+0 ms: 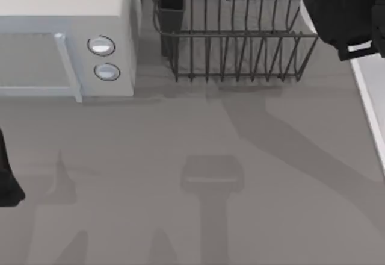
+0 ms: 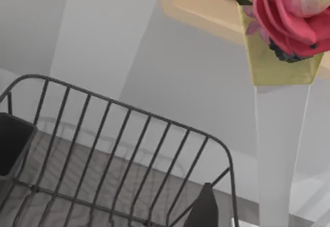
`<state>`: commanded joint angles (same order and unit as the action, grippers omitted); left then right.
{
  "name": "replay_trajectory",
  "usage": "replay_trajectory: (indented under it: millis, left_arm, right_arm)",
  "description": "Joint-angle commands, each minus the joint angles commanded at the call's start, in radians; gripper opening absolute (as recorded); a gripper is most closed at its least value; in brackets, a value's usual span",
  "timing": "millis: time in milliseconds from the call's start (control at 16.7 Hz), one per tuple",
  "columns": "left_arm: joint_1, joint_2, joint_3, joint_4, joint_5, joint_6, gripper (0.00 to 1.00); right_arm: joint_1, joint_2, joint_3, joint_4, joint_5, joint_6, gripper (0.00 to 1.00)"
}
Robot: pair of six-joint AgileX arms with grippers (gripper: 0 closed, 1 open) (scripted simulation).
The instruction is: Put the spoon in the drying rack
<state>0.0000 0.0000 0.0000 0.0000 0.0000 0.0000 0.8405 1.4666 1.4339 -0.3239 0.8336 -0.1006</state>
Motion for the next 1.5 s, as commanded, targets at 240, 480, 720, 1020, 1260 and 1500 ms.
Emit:
replay_trajectory:
  millis: [240, 480, 720, 1020, 1260, 1500]
  left_arm:
    - [0.000, 0.000, 0.000, 0.000, 0.000, 0.000, 1.00]
    - [0.000, 0.000, 0.000, 0.000, 0.000, 0.000, 1.00]
    - [0.000, 0.000, 0.000, 0.000, 0.000, 0.000, 1.00]
    - [0.000, 0.000, 0.000, 0.000, 0.000, 0.000, 1.00]
    - [0.000, 0.000, 0.000, 0.000, 0.000, 0.000, 1.00]
    - [0.000, 0.000, 0.000, 0.000, 0.000, 0.000, 1.00]
  right_arm:
    - [0.164, -0.016, 0.004, 0.234, 0.171, 0.104, 0.00]
    - [0.197, -0.025, 0.004, 0.300, 0.228, 0.132, 0.00]
    - [0.192, -0.020, 0.003, 0.300, 0.223, 0.133, 0.00]
    - [0.108, 0.135, -0.010, 0.464, 0.132, 0.129, 0.00]
    - [-0.026, 0.347, -0.044, 0.737, 0.000, 0.126, 0.00]
    - [-0.159, 0.522, -0.085, 0.962, -0.123, 0.121, 0.00]
